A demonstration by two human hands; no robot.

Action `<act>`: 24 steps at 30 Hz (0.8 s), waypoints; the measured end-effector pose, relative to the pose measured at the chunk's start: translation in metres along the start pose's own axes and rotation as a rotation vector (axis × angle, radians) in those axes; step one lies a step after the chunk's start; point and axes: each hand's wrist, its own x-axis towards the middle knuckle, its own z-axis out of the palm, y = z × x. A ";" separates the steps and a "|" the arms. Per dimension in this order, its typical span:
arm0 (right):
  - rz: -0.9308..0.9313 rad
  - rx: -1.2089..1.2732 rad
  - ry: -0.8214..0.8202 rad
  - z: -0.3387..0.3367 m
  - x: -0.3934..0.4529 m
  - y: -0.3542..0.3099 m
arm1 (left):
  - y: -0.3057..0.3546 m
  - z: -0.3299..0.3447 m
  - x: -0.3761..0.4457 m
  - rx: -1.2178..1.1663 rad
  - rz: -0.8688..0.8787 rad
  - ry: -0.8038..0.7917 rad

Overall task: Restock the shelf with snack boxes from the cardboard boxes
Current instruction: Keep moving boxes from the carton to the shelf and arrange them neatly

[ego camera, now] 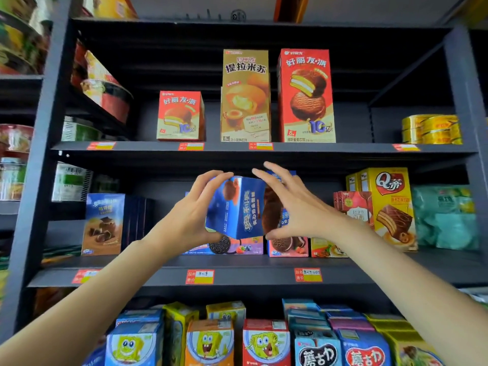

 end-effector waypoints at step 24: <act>0.291 0.729 0.261 0.032 0.007 -0.012 | -0.008 0.040 0.015 -0.532 -0.663 0.309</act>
